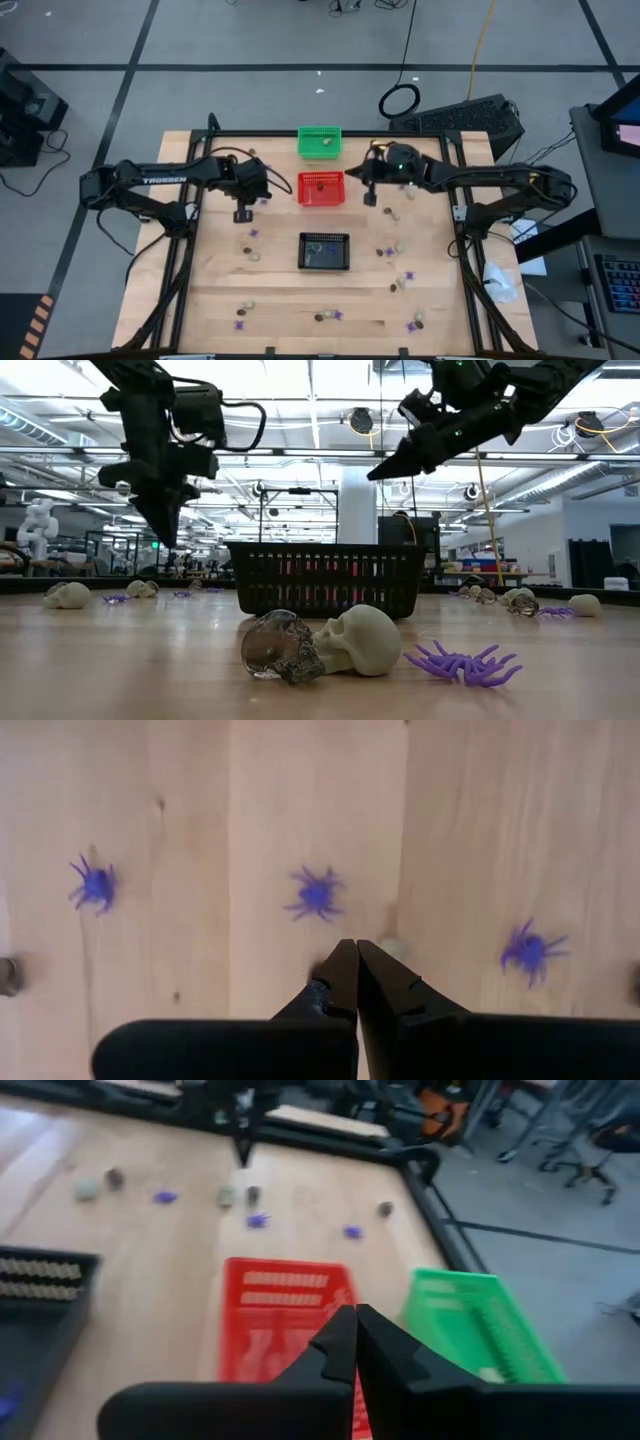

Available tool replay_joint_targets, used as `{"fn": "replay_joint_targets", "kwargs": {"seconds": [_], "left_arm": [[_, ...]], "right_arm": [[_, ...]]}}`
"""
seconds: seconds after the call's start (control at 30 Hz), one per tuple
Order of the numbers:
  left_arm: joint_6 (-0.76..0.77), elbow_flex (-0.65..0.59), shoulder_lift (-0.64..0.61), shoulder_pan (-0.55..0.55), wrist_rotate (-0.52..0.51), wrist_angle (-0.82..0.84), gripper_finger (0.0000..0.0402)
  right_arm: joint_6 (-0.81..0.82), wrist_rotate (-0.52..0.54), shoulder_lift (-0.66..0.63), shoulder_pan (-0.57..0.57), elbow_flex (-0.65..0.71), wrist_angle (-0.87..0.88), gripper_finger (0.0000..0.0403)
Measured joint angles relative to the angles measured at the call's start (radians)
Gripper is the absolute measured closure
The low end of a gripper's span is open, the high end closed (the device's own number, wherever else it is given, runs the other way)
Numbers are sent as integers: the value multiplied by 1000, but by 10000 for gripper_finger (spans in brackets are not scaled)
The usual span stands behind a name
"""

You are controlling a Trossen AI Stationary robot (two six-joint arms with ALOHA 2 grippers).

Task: Sort Halloween decoration
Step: Put the black skull toy into the red basket

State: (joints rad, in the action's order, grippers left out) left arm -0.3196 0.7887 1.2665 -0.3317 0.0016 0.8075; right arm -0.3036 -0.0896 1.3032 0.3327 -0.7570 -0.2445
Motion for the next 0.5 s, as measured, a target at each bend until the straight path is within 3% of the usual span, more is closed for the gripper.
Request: {"fn": "replay_joint_targets", "kwargs": {"seconds": [0.5], "left_arm": [[-10,0,167,-63,-15,11,243]], "right_arm": [[-4,-46,-9,54,-1,-60,403]]}}
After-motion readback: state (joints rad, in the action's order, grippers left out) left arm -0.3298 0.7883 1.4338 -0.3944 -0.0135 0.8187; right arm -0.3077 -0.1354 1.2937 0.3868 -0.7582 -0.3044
